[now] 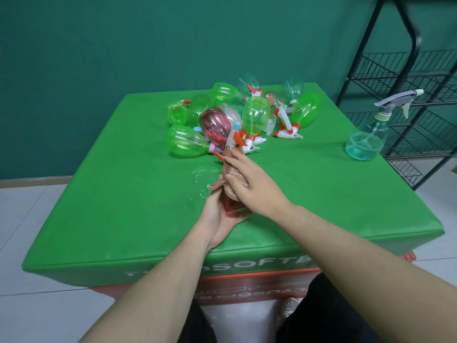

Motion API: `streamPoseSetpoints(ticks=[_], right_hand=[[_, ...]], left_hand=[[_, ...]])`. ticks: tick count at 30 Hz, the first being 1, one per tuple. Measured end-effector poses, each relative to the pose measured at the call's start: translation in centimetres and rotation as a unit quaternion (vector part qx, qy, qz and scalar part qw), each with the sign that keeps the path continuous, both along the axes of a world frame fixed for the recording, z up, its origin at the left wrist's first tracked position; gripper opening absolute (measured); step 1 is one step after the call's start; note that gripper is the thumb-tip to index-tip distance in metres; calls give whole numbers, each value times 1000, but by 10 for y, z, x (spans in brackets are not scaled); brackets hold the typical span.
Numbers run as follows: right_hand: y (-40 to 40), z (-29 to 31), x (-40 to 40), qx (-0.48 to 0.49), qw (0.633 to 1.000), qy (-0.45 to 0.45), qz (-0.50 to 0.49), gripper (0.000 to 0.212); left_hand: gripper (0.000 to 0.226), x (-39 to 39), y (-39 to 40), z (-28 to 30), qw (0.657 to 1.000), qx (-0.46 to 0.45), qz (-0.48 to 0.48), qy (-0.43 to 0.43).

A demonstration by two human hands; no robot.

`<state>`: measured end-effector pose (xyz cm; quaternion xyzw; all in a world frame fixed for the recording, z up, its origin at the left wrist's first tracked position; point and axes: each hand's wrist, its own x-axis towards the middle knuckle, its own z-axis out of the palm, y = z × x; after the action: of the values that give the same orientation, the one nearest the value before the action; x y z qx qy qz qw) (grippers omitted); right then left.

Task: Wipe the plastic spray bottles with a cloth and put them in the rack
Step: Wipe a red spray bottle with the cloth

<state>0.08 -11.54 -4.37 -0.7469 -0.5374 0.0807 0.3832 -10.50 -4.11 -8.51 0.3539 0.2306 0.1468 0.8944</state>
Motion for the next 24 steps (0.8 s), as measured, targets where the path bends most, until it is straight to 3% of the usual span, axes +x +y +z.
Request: streamPoseSetpoints(ticks=[3, 9, 11, 15, 21, 24], right_hand=[[-3, -6, -5, 6, 1000, -13, -7, 52], [-23, -20, -23, 50, 990, -128, 26, 46], [-32, -28, -27, 52, 985, -160, 36, 45], [-45, -43, -30, 60, 973, -214, 55, 44], [-60, -54, -28, 99, 967, -226, 60, 45], [-59, -47, -23, 95, 973, -206, 42, 51]], left_hand=[[46, 1, -1, 1, 1000, -4, 2, -2], [58, 0, -2, 0, 999, -31, 37, -3], [69, -1, -3, 2, 999, -31, 23, 4], [69, -2, -2, 4, 1000, -22, 1, 13], [115, -1, -2, 0, 999, -22, 33, 28], [116, 1, -3, -3, 999, 29, 28, 32]])
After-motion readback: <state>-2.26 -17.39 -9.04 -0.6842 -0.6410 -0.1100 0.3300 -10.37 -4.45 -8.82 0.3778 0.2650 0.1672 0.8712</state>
